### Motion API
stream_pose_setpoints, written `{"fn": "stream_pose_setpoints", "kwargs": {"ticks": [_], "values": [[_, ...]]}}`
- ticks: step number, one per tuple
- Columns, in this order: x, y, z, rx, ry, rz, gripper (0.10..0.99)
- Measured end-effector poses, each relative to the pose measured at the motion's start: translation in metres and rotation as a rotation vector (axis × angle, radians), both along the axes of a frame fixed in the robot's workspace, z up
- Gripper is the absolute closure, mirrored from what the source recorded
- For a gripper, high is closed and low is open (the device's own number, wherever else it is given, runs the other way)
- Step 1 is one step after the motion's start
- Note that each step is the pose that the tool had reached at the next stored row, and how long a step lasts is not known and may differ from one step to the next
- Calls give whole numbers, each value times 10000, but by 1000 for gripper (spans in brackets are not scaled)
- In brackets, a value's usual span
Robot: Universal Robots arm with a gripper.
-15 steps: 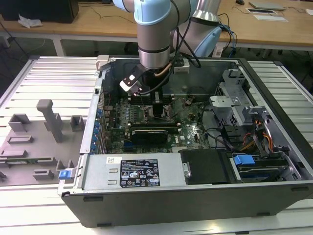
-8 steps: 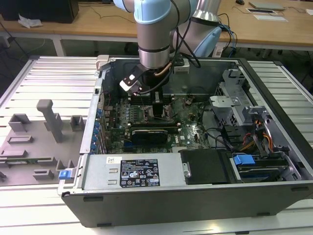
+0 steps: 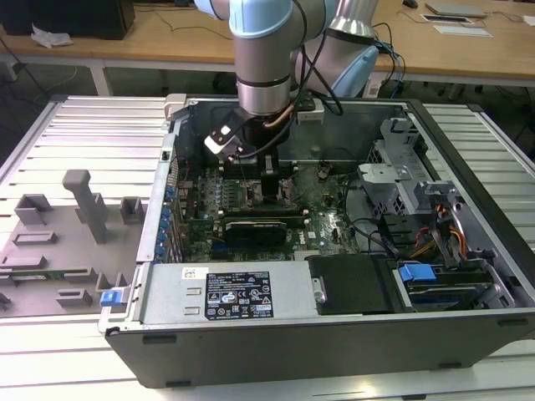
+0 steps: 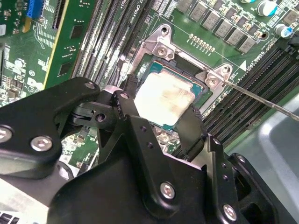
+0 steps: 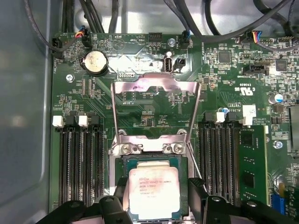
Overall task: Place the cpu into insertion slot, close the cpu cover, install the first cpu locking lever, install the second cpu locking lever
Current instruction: 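Place the cpu into insertion slot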
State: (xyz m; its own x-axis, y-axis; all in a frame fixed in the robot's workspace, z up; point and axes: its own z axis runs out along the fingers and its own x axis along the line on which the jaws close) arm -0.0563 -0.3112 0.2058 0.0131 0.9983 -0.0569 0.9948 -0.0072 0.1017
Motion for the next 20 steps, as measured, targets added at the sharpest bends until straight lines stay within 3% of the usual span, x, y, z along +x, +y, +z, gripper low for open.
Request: {"fn": "stream_pose_setpoints", "kwargs": {"ticks": [4,14,20], "values": [[0,0,39,-1,1,0,467],[0,0,41,-1,1,0,467],[0,0,-5,1,1,0,467]]}}
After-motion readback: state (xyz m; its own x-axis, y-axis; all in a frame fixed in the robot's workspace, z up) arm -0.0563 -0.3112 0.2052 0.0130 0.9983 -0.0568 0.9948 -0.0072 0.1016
